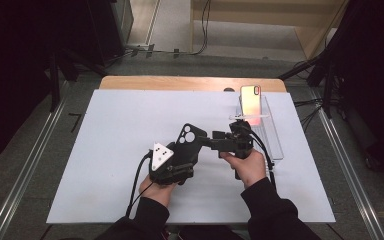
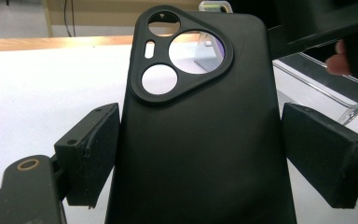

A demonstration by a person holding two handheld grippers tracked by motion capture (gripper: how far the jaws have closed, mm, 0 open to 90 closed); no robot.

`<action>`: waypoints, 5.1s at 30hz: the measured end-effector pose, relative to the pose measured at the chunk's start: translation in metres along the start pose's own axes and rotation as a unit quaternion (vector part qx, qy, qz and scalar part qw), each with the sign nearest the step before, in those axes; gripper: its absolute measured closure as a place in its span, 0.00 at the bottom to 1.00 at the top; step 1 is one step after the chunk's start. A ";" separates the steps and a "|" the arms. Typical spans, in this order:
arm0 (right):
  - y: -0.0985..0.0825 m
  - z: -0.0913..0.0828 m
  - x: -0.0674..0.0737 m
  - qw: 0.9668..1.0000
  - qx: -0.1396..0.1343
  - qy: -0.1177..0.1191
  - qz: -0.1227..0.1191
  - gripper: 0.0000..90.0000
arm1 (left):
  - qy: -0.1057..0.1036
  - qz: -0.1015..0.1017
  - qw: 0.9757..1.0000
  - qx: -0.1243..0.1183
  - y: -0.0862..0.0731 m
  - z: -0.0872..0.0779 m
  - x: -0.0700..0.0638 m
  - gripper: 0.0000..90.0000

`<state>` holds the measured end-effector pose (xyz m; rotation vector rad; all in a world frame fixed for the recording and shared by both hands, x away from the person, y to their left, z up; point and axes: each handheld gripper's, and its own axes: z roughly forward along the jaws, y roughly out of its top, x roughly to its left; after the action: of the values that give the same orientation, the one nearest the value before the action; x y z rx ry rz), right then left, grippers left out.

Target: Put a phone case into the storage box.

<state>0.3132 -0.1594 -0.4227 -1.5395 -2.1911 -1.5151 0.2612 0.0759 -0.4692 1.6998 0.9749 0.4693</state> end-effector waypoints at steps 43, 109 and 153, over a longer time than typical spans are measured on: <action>0.014 -0.003 0.003 0.995 -0.013 0.087 0.038 0.86 | -0.066 -0.038 0.997 0.003 0.004 -0.001 -0.001 0.16; 0.021 -0.029 0.013 0.964 0.034 0.161 -0.208 0.86 | -0.311 0.067 0.933 0.169 0.081 -0.012 0.055 0.26; 0.018 -0.019 0.015 0.950 0.034 0.217 -0.223 0.56 | -0.363 0.061 0.914 0.173 0.094 -0.019 0.060 0.86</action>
<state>0.3110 -0.1633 -0.3928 -0.6171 -2.3673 -1.6596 0.3175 0.1259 -0.3844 2.0318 0.4135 -0.2832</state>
